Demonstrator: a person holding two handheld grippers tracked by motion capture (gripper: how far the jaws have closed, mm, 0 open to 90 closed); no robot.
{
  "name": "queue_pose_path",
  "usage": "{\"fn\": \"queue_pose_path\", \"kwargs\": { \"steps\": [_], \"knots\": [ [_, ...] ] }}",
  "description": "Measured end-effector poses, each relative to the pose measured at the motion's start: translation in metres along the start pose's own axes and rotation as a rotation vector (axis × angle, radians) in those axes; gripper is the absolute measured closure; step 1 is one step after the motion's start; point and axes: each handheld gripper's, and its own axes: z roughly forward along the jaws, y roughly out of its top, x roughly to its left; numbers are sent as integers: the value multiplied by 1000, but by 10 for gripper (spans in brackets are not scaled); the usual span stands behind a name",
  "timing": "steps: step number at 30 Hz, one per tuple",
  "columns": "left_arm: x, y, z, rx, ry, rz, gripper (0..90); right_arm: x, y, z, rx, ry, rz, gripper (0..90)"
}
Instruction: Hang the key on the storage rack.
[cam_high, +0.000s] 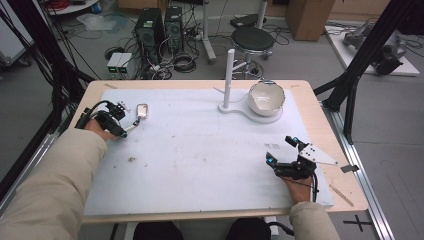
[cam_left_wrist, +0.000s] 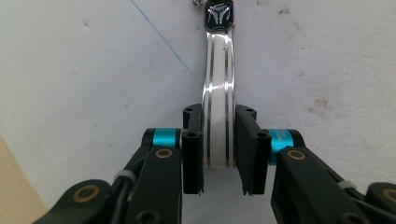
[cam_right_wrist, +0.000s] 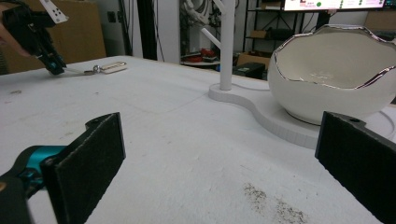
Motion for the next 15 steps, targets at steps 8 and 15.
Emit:
{"fn": "queue_pose_path", "kwargs": {
  "steps": [8,15],
  "knots": [
    [-2,0,-2,-3,29,21,745,0,0,0,3,1,2,7],
    [-3,-3,-10,-73,44,54,747,1,0,0,0,2,-5,7]
  ]
}}
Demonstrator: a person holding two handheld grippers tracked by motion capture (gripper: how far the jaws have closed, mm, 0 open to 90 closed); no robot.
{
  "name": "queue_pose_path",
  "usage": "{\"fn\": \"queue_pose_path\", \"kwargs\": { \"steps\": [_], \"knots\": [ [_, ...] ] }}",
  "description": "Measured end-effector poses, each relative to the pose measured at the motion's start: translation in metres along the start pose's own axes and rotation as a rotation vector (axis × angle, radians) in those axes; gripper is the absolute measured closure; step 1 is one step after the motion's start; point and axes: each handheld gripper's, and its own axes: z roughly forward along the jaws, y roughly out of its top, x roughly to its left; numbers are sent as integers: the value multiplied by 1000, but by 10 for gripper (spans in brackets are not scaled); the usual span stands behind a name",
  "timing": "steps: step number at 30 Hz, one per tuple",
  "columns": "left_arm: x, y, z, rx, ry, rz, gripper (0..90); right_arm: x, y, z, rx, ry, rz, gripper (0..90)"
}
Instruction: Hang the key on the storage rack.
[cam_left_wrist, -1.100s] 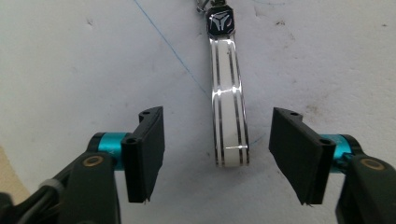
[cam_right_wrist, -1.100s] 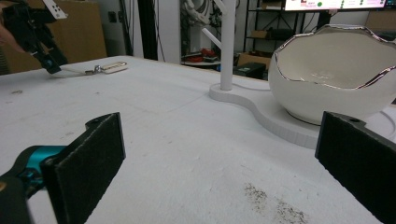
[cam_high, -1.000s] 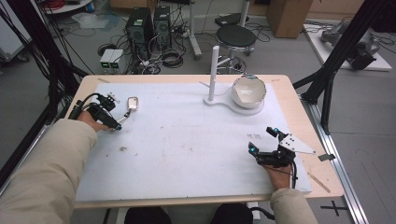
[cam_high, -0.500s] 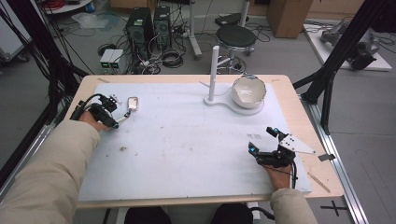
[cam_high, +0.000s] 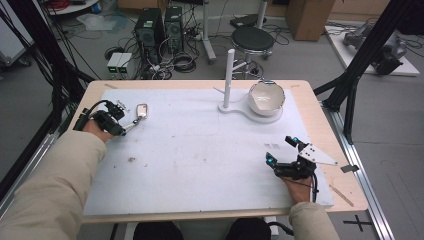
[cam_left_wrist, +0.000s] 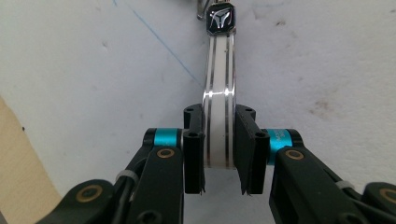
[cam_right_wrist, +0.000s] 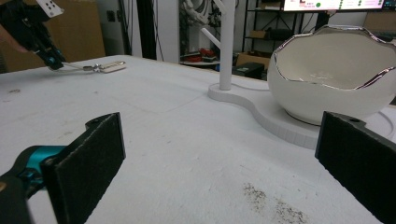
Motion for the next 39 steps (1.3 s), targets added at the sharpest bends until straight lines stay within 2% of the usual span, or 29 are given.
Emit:
{"fn": "queue_pose_path", "kwargs": {
  "steps": [7,9,14,19,21,23,24,25,26,27,28,30,31,32,36,39],
  "knots": [
    [-3,1,-26,-116,-22,7,748,-1,0,0,-1,5,8,7],
    [-5,2,-35,-165,-33,9,748,-1,0,0,-1,7,7,7],
    [-12,2,-54,-244,-73,22,748,-2,2,4,41,3,18,7],
    [-21,6,-68,-304,-112,46,749,0,10,5,47,39,23,7],
    [-27,10,-75,-337,-137,58,749,1,22,6,47,64,29,7],
    [-31,14,-80,-362,-158,74,749,1,26,7,43,73,25,7],
    [-34,16,-83,-370,-168,85,750,1,31,8,39,89,19,7],
    [-36,18,-86,-387,-186,93,750,3,43,10,43,128,17,7],
    [-40,21,-89,-407,-206,98,750,3,43,10,43,128,17,7],
    [-43,23,-91,-420,-222,105,749,5,55,14,51,167,25,7],
    [-46,26,-94,-438,-236,107,749,5,55,14,51,167,25,7],
    [-53,31,-98,-448,-252,142,749,6,69,19,45,235,21,7],
    [-57,34,-100,-453,-263,158,749,7,73,21,52,251,22,7],
    [-62,37,-103,-462,-270,181,749,11,87,27,63,290,-1,7],
    [-78,45,-109,-490,-320,231,749,16,102,33,83,322,-28,7],
    [-89,52,-113,-502,-354,269,749,22,117,41,112,377,-58,7]
  ]
}}
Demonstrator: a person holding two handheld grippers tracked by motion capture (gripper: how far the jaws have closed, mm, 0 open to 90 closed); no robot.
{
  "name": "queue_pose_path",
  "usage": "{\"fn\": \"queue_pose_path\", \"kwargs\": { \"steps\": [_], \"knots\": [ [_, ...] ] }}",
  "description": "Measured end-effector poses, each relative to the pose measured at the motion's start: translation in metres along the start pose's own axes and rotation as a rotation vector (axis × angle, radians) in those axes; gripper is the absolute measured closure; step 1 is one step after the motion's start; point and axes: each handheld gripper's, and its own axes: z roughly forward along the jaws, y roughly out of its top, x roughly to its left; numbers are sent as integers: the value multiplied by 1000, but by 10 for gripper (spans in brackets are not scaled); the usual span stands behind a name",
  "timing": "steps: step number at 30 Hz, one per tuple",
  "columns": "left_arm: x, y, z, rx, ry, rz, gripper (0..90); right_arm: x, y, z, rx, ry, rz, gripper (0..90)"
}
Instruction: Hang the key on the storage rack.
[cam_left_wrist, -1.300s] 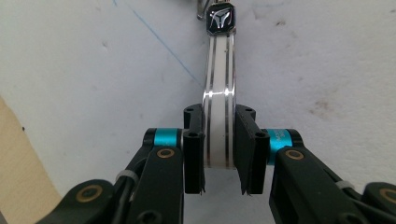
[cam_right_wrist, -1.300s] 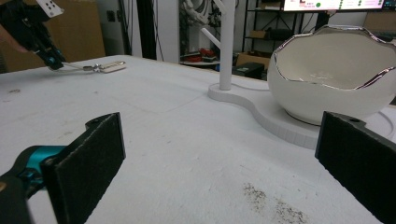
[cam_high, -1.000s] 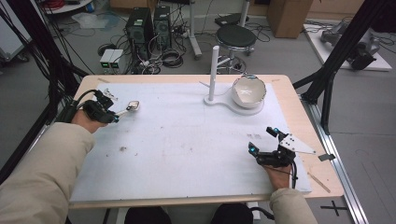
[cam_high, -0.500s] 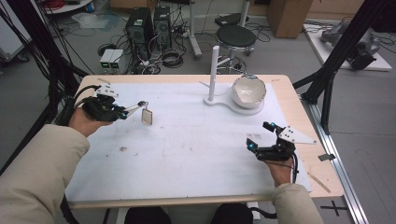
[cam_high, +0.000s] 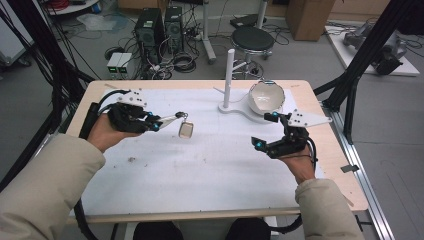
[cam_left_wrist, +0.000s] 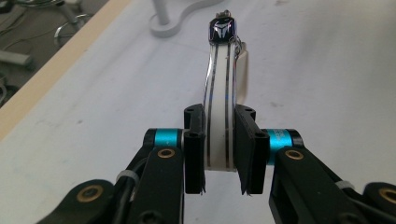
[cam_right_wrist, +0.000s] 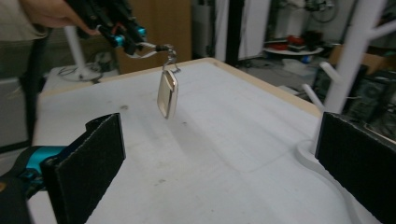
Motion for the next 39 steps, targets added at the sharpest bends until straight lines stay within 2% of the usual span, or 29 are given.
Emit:
{"fn": "queue_pose_path", "kwargs": {
  "steps": [1,2,3,4,5,6,8,9,10,11,12,13,14,16,17,20,22,23,28,30,32,37,39],
  "knots": [
    [-3,3,2,-9,-13,8,749,0,4,2,11,20,-9,7],
    [-7,6,4,-14,-24,16,749,2,13,9,51,68,-32,7],
    [-9,10,7,-17,-33,26,749,2,13,9,51,68,-32,7],
    [-12,14,9,-19,-44,37,749,2,17,13,65,88,-54,7],
    [-15,17,11,-28,-55,44,748,5,24,21,121,121,-76,7],
    [-18,20,14,-37,-60,58,748,5,24,21,121,121,-76,7],
    [-23,25,18,-43,-90,71,748,8,31,28,165,141,-116,7],
    [-27,28,21,-44,-97,78,748,9,35,31,178,150,-123,7],
    [-30,31,23,-45,-111,89,748,10,42,37,186,187,-125,7],
    [-32,32,25,-42,-116,96,748,11,44,39,186,200,-122,7],
    [-35,34,28,-45,-130,98,748,11,46,41,194,208,-126,7],
    [-40,38,33,-38,-152,122,748,12,48,44,211,217,-132,7],
    [-40,38,33,-38,-152,122,749,12,48,44,211,217,-132,7],
    [-46,42,39,-41,-188,139,748,14,50,49,235,236,-141,7],
    [-51,45,43,-35,-202,159,749,14,51,52,248,249,-146,8],
    [-57,49,49,-38,-228,176,749,19,54,64,302,289,-157,8],
    [-62,52,53,-33,-240,185,749,20,55,66,318,294,-165,8],
    [-64,54,55,-31,-237,198,749,24,56,71,356,312,-179,30],
    [-69,55,56,-31,-246,209,749,27,58,77,388,351,-194,84],
    [-69,55,56,-27,-249,214,749,28,59,81,433,393,-196,180],
    [-69,54,55,-24,-255,218,749,29,58,83,442,396,-195,210],
    [-69,53,54,-22,-252,224,749,32,58,90,484,411,-209,373],
    [-69,53,54,-20,-257,226,749,32,59,90,491,419,-214,400]
  ]
}}
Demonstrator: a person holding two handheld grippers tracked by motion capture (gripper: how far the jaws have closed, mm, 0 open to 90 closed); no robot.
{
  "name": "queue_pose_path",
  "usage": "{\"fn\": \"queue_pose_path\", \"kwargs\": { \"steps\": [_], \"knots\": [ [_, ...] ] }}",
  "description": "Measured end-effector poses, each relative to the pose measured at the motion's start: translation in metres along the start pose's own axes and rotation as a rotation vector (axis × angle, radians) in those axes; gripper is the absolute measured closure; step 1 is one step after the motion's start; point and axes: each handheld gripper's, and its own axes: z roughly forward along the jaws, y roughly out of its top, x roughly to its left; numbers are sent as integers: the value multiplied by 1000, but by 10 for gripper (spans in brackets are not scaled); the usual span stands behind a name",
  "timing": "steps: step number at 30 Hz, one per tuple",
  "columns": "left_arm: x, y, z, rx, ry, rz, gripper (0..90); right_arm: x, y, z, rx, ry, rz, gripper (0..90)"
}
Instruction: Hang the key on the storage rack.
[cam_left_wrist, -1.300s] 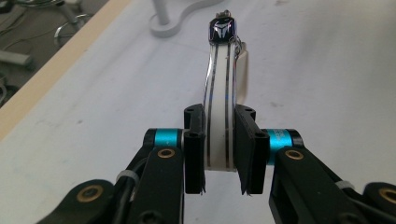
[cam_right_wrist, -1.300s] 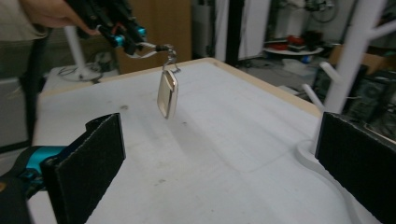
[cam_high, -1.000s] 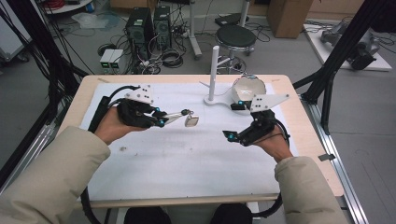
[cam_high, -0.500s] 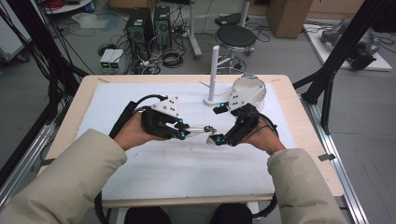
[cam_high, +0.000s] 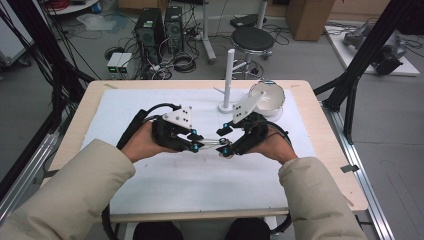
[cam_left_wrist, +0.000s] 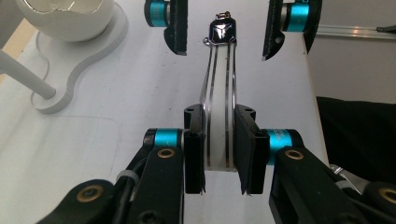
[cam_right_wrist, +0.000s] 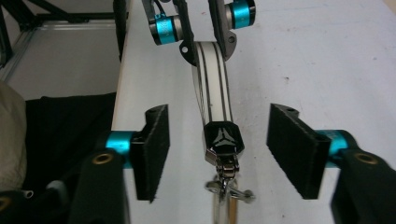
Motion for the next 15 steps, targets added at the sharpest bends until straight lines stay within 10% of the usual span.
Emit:
{"fn": "queue_pose_path", "kwargs": {
  "steps": [7,15],
  "knots": [
    [-1,0,3,11,-13,10,748,-1,1,4,17,14,-8,460],
    [0,0,5,11,-20,15,748,0,2,7,90,34,-41,732]
  ]
}}
